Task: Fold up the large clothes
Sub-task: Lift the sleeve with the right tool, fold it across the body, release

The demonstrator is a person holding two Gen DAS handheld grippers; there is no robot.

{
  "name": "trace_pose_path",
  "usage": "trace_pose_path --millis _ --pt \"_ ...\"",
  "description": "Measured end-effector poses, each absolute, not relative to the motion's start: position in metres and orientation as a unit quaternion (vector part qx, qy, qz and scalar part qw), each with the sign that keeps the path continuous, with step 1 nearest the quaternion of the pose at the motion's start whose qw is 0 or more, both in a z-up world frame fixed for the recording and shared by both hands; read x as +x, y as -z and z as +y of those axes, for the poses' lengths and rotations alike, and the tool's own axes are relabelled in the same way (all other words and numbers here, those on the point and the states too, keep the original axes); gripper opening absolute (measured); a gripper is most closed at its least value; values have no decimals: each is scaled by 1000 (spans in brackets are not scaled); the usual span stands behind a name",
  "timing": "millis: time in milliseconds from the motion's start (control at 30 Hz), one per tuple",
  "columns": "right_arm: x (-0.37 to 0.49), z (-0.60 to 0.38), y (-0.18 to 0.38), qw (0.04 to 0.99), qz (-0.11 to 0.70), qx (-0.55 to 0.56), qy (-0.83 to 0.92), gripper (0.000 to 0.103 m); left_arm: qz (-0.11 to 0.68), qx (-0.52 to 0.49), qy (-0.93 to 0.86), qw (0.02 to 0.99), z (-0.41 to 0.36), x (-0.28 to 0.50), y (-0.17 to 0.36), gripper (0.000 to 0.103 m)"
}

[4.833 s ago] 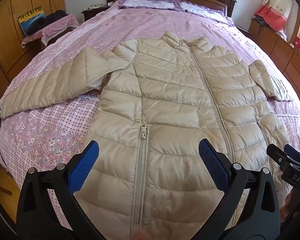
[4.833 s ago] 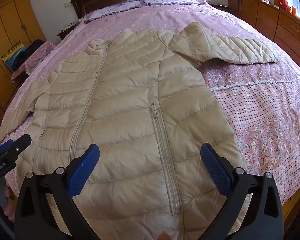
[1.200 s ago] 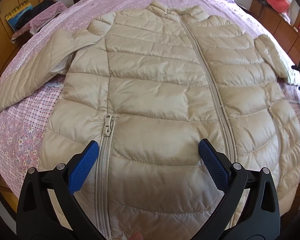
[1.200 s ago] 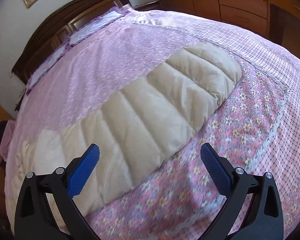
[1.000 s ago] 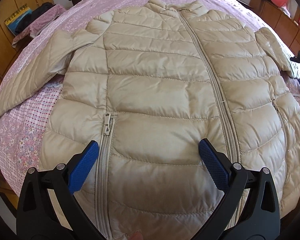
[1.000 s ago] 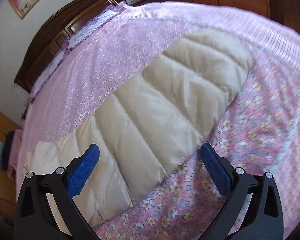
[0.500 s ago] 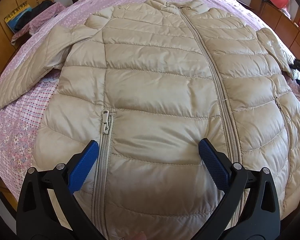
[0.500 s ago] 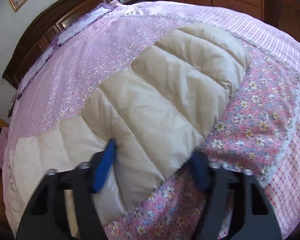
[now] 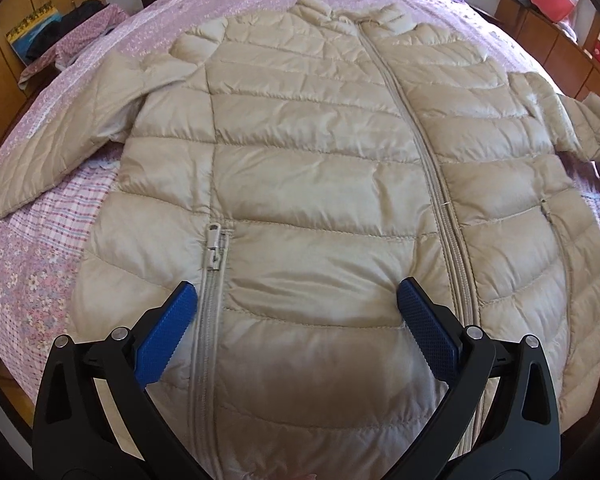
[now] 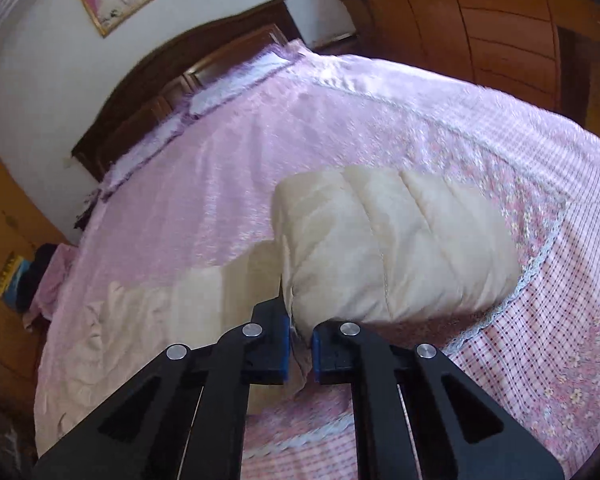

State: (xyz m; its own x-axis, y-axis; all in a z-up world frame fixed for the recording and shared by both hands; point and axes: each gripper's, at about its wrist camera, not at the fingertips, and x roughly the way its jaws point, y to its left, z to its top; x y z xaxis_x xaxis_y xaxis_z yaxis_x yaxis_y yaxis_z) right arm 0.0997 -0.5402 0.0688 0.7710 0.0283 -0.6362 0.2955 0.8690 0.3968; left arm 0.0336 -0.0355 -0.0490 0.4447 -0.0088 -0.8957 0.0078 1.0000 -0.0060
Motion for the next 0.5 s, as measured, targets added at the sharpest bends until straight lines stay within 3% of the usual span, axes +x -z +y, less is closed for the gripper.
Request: trace_pose_path --millis 500 --pt "92 -390 -137 926 319 182 -91 8 476 -13 -52 878 35 30 10 100"
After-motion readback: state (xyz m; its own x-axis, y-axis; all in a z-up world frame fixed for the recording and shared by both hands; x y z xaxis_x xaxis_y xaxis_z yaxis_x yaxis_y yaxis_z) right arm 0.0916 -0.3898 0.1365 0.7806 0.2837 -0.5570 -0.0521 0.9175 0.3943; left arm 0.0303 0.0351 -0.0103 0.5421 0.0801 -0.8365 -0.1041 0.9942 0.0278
